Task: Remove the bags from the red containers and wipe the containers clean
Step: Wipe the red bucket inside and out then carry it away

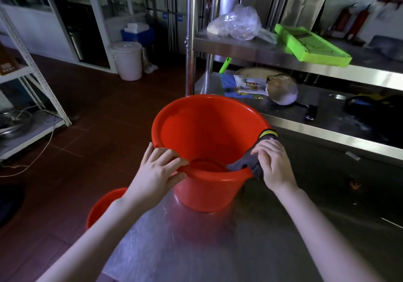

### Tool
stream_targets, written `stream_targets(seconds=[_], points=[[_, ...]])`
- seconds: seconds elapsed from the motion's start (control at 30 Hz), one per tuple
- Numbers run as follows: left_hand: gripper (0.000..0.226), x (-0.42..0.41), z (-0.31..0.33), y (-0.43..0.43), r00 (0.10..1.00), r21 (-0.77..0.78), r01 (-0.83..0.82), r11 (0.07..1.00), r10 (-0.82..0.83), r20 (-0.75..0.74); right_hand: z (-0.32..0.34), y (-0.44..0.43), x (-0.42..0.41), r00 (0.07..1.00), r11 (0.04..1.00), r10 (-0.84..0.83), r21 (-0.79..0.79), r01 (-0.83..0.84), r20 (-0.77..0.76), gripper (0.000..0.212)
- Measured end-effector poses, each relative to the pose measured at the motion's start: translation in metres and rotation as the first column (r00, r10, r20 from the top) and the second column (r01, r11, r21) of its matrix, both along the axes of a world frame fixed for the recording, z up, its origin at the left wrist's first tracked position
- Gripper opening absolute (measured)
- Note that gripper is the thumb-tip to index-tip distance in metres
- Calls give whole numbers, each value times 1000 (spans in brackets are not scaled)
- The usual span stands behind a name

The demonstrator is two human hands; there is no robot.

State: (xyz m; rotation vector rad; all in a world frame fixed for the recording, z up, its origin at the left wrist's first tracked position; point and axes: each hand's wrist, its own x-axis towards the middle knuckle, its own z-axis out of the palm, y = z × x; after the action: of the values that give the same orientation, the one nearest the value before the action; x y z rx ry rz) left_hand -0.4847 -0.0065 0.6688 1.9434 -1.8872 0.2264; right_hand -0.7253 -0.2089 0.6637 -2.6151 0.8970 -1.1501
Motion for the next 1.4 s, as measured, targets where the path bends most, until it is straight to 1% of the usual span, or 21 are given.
stream_targets(seconds=[0.07,0.1,0.2,0.3,0.4,0.47,0.5,0.53,0.6,0.67,0.73,0.8,0.83,0.9,0.97,1.03,1.13,1.2,1.27,1.33,1.4], points=[[36,-13,-6,-3,999,-63,-4,998,1,-52,-4,17,5,987,988,-143,-43,146,74,39],[36,-22,-7,-5,996,-74,-22,997,16,-82,-7,32,11,978,977,-194,-75,200,71,36],[35,-52,-12,-11,993,-70,-68,995,61,-96,-23,91,39,970,964,-243,-107,242,7,30],[39,-51,-13,-9,983,-49,-60,997,50,-175,-28,102,44,986,975,-162,-148,164,25,33],[43,-28,-7,-7,982,-26,10,1000,-15,-190,-14,66,21,997,975,15,-221,-33,-82,44],[48,-8,-4,-5,988,15,21,1000,-19,-153,-2,33,0,984,976,115,-167,-138,-139,55],[52,4,-4,-4,991,37,15,999,-10,-135,4,17,-9,978,980,135,-127,-156,-158,59],[57,15,-4,-2,993,57,10,998,-3,-120,8,2,-18,976,984,134,-95,-152,-174,60],[62,29,-6,1,997,79,16,997,-10,-81,11,-18,-26,978,992,98,-60,-110,-183,53],[62,29,-7,0,999,60,20,998,-17,-44,9,-20,-23,990,998,47,-41,-53,-134,49],[54,24,-9,0,1000,13,-8,1000,8,-23,2,-3,-14,999,999,-34,-31,32,-39,48],[45,12,-13,2,999,-28,-46,999,45,-17,-8,26,-3,992,991,-117,-62,120,48,44],[42,3,-15,3,998,-49,-59,997,58,-18,-13,44,5,988,986,-141,-81,146,63,43],[38,-15,-20,5,997,-86,-65,994,61,-39,-21,80,22,985,978,-170,-116,171,23,43],[37,-25,-22,7,998,-86,-49,995,45,-51,-25,102,35,987,976,-161,-148,158,-7,40],[42,-18,-15,6,1000,-54,-9,998,7,-29,-22,100,37,992,976,-124,-182,117,-27,40],[59,15,1,4,1000,51,-1,999,1,5,-12,73,19,996,973,-17,-229,-3,-87,48],[67,40,6,7,999,147,-37,988,33,32,-4,46,0,991,976,68,-200,-90,-115,56],[63,53,2,9,998,165,-24,986,13,67,5,16,-17,981,982,124,-123,-143,-149,61],[55,41,1,4,997,156,17,988,-29,72,9,-8,-27,978,990,112,-68,-126,-176,57],[48,21,-2,-5,997,75,27,997,-32,68,8,-16,-29,988,997,65,-36,-70,-142,51]])
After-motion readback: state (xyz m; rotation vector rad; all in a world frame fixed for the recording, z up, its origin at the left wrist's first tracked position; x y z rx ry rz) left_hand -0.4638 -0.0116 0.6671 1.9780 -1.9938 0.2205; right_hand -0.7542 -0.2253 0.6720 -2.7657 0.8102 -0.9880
